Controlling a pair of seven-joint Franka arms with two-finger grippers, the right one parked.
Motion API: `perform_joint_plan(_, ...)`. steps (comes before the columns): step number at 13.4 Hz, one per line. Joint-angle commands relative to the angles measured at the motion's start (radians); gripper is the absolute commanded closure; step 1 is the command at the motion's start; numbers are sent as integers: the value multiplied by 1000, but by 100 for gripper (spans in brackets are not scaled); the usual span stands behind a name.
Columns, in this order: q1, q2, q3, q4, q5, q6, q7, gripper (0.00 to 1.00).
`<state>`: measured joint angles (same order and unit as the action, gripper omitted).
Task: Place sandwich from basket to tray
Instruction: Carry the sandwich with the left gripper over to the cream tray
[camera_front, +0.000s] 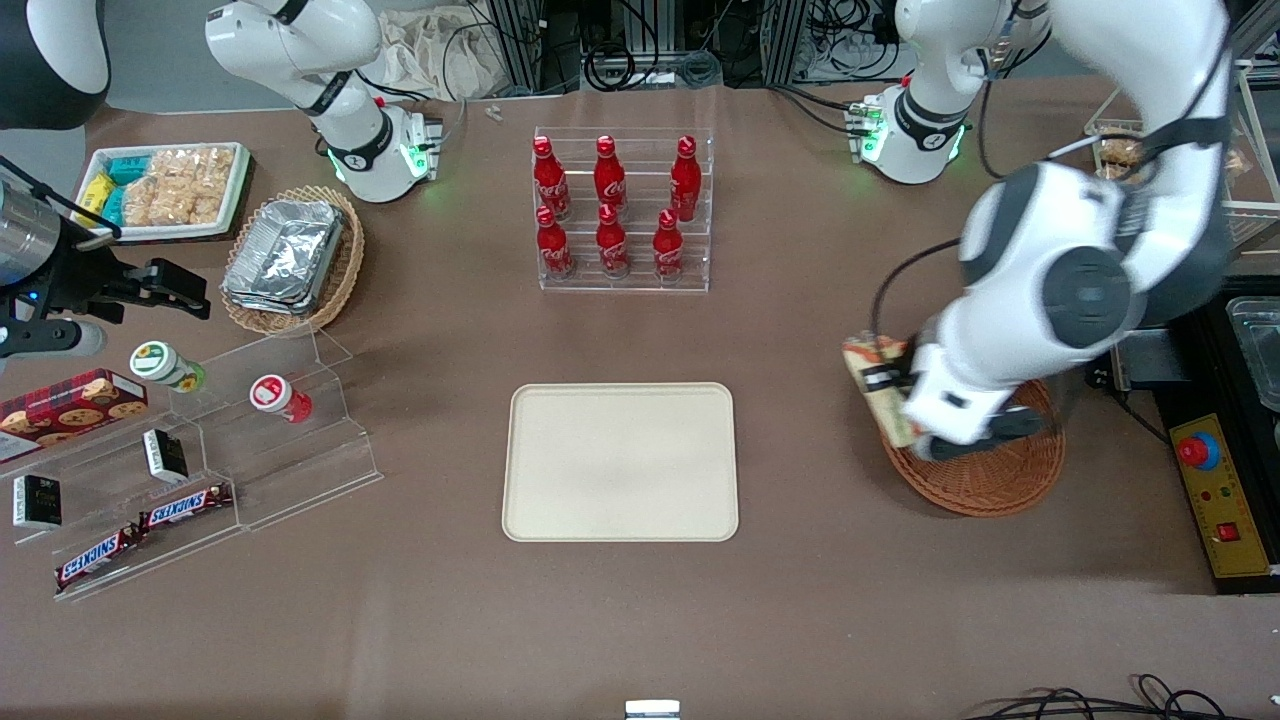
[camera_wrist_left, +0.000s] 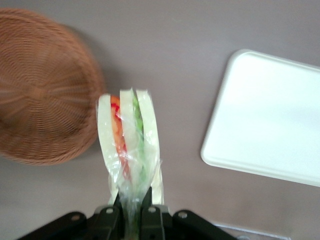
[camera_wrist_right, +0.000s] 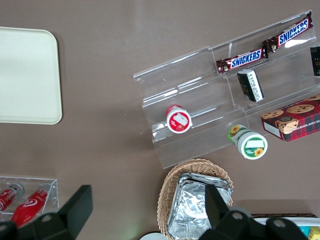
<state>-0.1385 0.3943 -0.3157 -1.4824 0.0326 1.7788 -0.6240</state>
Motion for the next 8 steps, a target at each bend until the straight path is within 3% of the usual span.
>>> perform_joint_plan(1,-87,90,3,34,49,132,24,86)
perform_joint_plan(8,-228,337,3,54,174,476,24,88)
